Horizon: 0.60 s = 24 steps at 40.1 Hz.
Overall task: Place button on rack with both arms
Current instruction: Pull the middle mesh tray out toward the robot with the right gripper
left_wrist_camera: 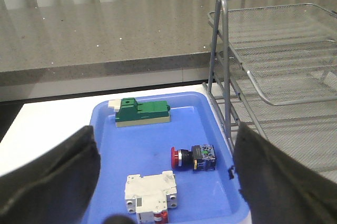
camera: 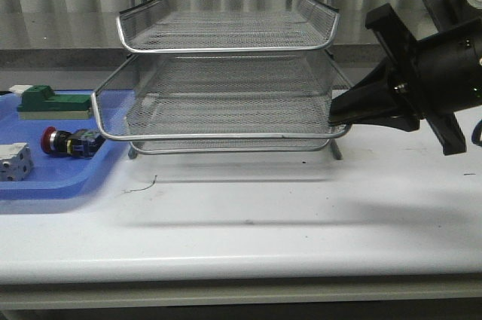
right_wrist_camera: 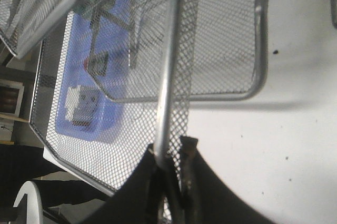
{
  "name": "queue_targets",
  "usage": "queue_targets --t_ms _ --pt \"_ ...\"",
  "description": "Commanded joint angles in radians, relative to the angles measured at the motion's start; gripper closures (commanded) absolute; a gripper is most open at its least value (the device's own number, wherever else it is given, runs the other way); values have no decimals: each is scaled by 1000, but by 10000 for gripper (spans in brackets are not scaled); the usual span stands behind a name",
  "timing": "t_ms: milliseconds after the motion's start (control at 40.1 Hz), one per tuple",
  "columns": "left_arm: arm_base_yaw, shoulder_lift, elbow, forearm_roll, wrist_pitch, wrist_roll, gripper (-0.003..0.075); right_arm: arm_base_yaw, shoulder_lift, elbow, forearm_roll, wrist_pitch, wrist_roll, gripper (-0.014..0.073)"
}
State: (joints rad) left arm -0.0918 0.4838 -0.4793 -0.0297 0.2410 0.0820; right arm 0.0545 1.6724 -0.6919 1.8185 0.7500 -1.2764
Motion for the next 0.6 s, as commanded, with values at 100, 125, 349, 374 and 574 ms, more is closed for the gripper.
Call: queue_targets --t_ms 100,125,349,374,574 --pt "1 10 -39 -1 -80 1 218 2 -90 100 44 90 -51 561" --pt "1 10 -39 -1 -80 1 218 2 -99 112 45 92 -57 561" --pt "1 10 -39 -1 -80 1 218 2 -157 216 48 99 -81 561" --pt "1 10 -39 -1 -80 1 218 2 -159 221 48 99 -83 561" --pt "1 10 -39 -1 -80 1 218 2 -167 229 59 96 -88 547"
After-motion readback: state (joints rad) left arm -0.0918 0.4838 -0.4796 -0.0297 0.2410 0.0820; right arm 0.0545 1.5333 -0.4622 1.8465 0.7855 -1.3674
